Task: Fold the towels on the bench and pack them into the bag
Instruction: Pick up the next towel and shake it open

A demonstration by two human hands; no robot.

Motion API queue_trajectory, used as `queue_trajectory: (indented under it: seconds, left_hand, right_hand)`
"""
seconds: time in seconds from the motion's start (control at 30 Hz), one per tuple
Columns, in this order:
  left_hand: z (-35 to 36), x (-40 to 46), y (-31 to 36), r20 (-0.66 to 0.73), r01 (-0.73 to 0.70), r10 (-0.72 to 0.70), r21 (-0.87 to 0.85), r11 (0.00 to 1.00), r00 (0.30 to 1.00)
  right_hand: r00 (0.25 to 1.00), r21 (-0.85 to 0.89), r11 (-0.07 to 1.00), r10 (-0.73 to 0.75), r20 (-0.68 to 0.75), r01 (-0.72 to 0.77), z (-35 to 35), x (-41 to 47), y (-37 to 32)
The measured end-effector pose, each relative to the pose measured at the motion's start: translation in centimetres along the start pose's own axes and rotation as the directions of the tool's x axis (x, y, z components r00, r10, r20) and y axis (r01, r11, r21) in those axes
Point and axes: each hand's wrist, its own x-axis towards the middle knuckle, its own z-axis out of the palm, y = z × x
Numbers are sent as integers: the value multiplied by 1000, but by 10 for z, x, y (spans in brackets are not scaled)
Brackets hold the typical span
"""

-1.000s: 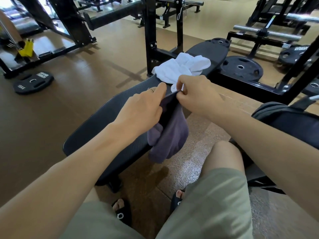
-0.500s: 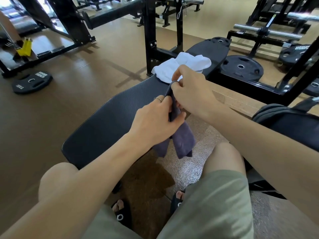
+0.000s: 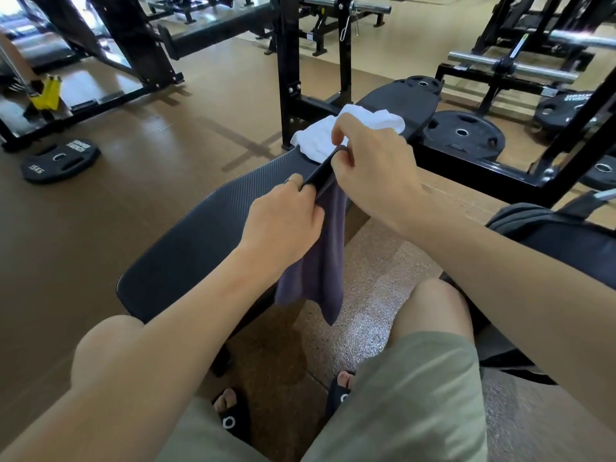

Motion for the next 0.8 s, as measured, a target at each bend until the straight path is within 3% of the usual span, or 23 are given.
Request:
queue_trajectory:
  seconds: [0.17,0.3,0.8]
  left_hand:
    - [12,-32,-38,48,-195,190,194,961,981]
    - [17,-44,-63,155,-380,347,362,851,925]
    - [-15,-42,-96,-174,-318,326,73,945,929]
  right_hand:
    - [999,-141,989,-32,-6,31,-10,13,26]
    - [999,-135,991,-4,40,9,-8,14,37]
    - [961,31,962,268,65,-270,-3,13,77]
